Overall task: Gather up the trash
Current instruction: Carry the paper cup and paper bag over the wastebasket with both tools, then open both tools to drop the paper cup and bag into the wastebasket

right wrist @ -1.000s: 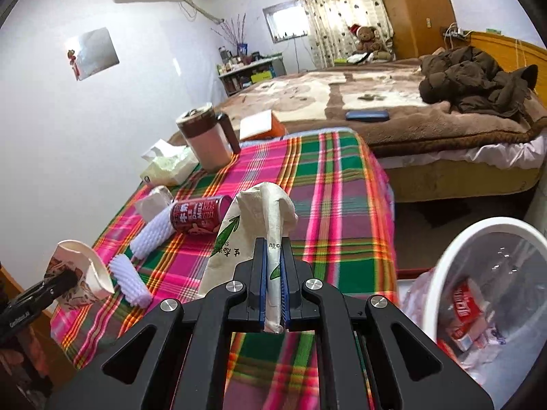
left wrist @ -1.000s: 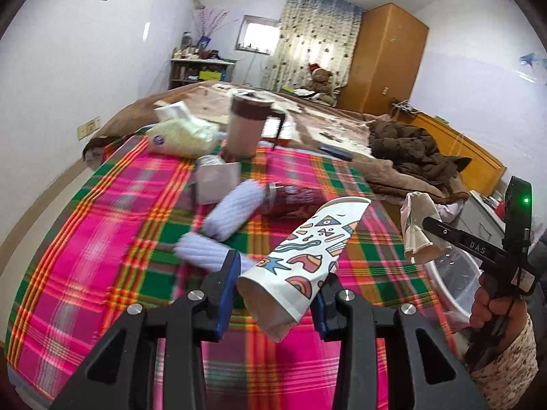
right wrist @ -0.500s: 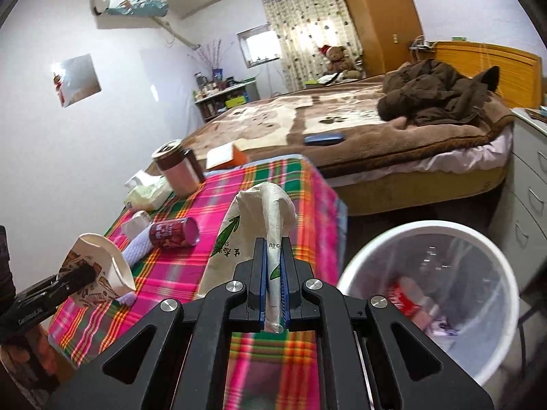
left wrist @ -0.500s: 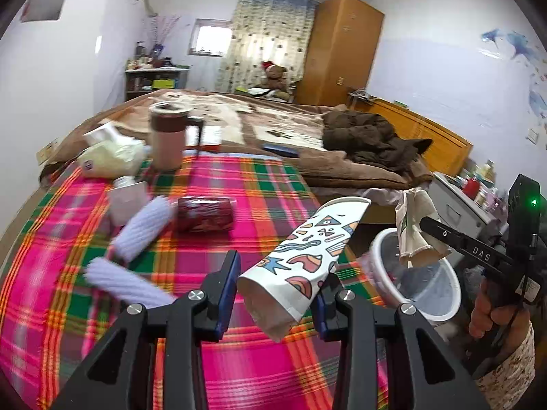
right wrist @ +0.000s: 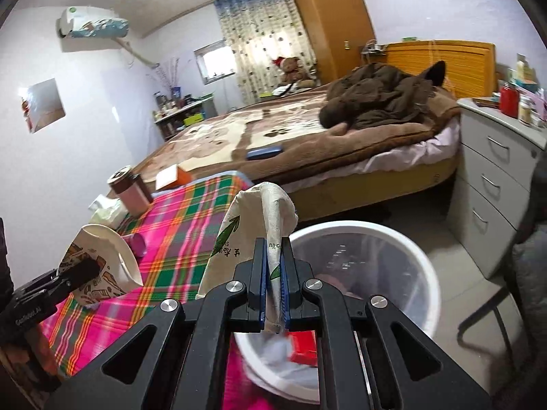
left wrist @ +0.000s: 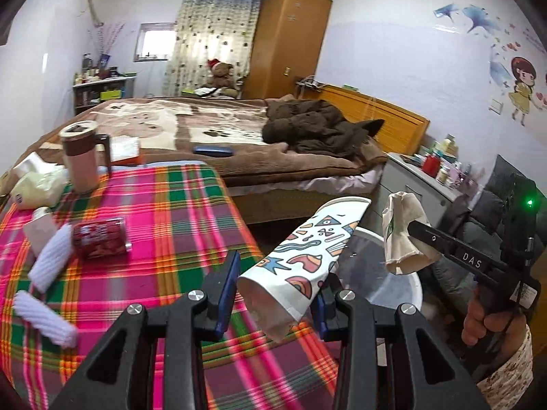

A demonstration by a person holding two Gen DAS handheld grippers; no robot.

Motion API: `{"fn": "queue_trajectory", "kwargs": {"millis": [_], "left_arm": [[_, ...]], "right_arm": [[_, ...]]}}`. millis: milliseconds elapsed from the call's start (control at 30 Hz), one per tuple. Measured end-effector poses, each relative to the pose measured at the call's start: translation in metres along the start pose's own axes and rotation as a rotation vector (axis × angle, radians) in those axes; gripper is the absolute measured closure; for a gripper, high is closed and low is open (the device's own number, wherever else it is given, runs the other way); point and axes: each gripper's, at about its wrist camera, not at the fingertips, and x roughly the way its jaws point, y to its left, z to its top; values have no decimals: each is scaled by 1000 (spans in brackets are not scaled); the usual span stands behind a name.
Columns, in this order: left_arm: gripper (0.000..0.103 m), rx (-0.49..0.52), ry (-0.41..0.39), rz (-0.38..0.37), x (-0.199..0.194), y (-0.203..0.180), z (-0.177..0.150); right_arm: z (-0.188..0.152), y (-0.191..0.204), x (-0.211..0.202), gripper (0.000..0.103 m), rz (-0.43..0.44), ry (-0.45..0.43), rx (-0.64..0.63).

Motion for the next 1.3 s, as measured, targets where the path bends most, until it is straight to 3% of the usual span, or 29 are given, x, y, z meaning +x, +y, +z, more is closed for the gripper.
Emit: {"fn": "queue_trajectory", "kwargs": {"millis": [367, 733, 1000, 1067, 1100, 1167, 1200, 1233, 1300], "left_arm": [[64, 48, 78, -90, 52, -48, -2], [64, 107, 164, -86, 96, -81, -8], [62, 101, 186, -87, 106, -85, -9], [42, 97, 187, -80, 105, -83, -10], [39, 90, 185, -79, 105, -81, -10], [38, 76, 180, -87, 103, -78, -10], [38, 74, 180, -82, 102, -76, -9], [38, 73, 179, -78, 101, -75, -9], [38, 66, 174, -76, 98, -71, -9]], "right_arm": [[-4, -37, 2, 96, -109, 49, 17], [-21, -66, 22, 96, -177, 148, 42], [-26, -74, 30, 95, -198, 202, 33], [-26, -76, 31, 94, -204, 214, 41], [-27, -76, 31, 93, -210, 215, 46], [-27, -76, 31, 86, -211, 212, 46], [-28, -76, 30, 74, -211, 211, 44], [-28, -75, 30, 55, -211, 211, 43], [-28, -74, 29, 41, -208, 207, 42]]}}
